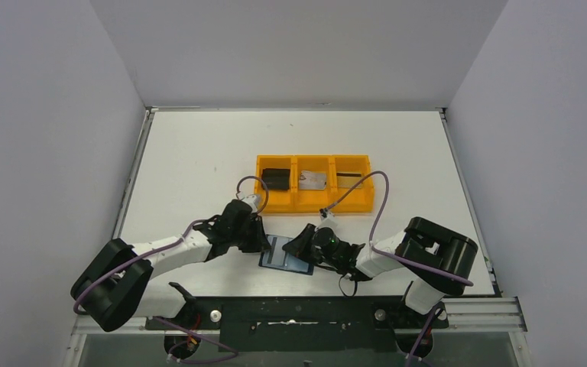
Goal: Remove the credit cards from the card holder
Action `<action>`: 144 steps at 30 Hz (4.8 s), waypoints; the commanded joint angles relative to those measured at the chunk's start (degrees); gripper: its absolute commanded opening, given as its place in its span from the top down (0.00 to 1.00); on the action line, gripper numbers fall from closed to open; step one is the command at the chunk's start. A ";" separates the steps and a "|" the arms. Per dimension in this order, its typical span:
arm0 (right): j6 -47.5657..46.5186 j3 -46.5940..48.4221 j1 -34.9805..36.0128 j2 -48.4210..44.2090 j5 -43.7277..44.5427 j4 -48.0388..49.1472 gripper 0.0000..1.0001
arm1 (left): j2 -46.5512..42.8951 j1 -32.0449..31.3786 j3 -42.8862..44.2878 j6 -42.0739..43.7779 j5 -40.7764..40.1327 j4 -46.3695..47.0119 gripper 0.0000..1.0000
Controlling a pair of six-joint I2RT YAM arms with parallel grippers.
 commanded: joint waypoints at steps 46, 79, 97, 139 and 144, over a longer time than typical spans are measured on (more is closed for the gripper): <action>2.01 -6.65 -0.85 -0.82 -3.12 14.05 0.98 | 0.23 -0.30 -1.47 -0.80 -5.45 -3.94 0.96; 4.91 -4.91 -1.11 1.37 -1.27 5.71 0.98 | 1.74 -4.96 2.03 -1.90 1.28 1.32 0.77; 4.85 -9.38 -1.71 -5.05 -1.67 5.90 0.98 | 3.68 -5.25 0.63 -3.68 -8.86 -4.98 0.87; 8.38 -12.25 1.03 1.56 -0.21 24.83 0.98 | -0.06 -5.25 0.19 -2.13 -7.33 -6.36 0.90; 9.96 -13.78 1.04 2.22 1.46 22.85 1.00 | -1.04 -5.25 -0.27 -2.32 -7.08 -6.31 0.90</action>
